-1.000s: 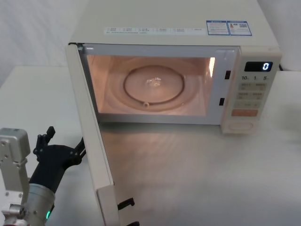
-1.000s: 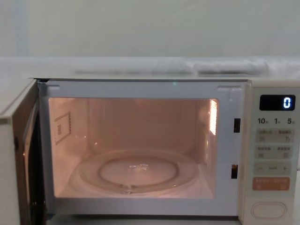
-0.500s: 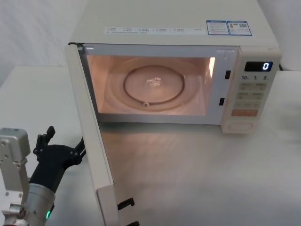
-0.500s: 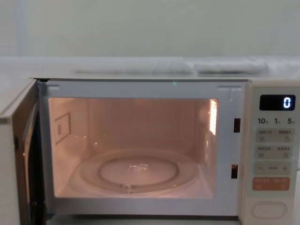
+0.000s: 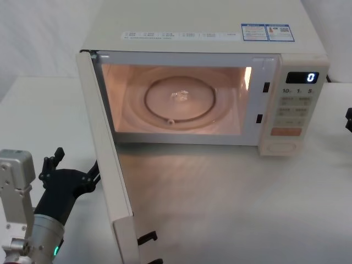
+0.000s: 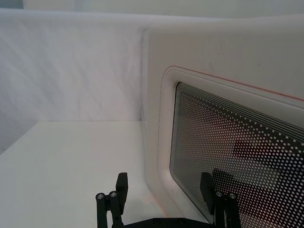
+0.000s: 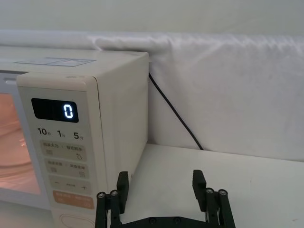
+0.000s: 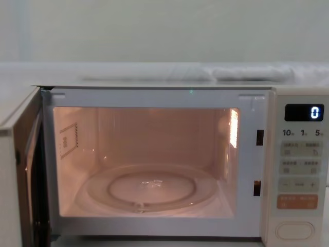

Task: Press the button to open the microwave door with one hand; close the microwave door with the other hand.

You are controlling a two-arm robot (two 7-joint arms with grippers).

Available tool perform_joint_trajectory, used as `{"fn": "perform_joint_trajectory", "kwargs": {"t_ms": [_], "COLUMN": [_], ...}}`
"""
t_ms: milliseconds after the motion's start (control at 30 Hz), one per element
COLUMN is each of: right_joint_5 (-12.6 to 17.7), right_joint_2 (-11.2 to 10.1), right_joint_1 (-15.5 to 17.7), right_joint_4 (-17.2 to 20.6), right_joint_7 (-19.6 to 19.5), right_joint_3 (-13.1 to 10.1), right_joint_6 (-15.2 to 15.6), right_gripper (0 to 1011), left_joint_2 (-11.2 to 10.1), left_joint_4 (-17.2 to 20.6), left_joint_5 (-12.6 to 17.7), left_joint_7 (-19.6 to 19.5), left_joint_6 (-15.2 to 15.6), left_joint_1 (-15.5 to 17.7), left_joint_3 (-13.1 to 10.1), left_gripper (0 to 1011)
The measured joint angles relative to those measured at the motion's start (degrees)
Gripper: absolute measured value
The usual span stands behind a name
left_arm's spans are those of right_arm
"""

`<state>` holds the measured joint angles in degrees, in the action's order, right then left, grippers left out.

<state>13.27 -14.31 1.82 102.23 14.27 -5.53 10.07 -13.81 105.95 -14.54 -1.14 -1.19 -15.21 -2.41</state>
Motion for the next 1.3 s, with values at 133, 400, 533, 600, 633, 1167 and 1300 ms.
{"fn": "perform_joint_trajectory", "kwargs": {"t_ms": [133,400,533,600,633,1167,1300], "right_joint_5": [-0.02,-0.04,-0.04,-0.04,-0.04,-0.03,-0.03], "right_joint_2": [0.02,0.02,0.02,0.02,0.02,0.02,0.02], "right_joint_1": [0.00,0.00,0.00,0.00,0.00,0.00,0.00], "right_joint_4": [0.00,0.00,0.00,0.00,0.01,0.00,0.00], "right_joint_7": [-0.02,-0.04,-0.04,-0.04,-0.04,-0.04,-0.04], "right_joint_3": [0.00,0.00,0.00,0.00,0.00,0.00,0.00], "right_joint_6": [0.00,0.00,-0.01,-0.01,0.00,-0.01,0.00], "right_gripper": [960,1002,1002,1002,1002,1002,1002], "left_joint_2": [0.00,0.00,0.00,0.00,0.00,0.00,0.00], "left_joint_4": [0.00,0.00,0.00,0.00,0.00,0.00,0.00], "left_joint_5": [0.00,0.00,0.00,0.00,0.00,0.00,0.00], "left_joint_7": [0.00,0.00,0.00,0.00,0.00,0.00,0.00], "left_joint_6": [0.00,0.00,0.00,0.00,0.00,0.00,0.00], "left_joint_1": [0.00,0.00,0.00,0.00,0.00,0.00,0.00], "left_joint_3": [0.00,0.00,0.00,0.00,0.00,0.00,0.00], "left_gripper": [1001,1001,1001,1001,1001,1001,1001]}}
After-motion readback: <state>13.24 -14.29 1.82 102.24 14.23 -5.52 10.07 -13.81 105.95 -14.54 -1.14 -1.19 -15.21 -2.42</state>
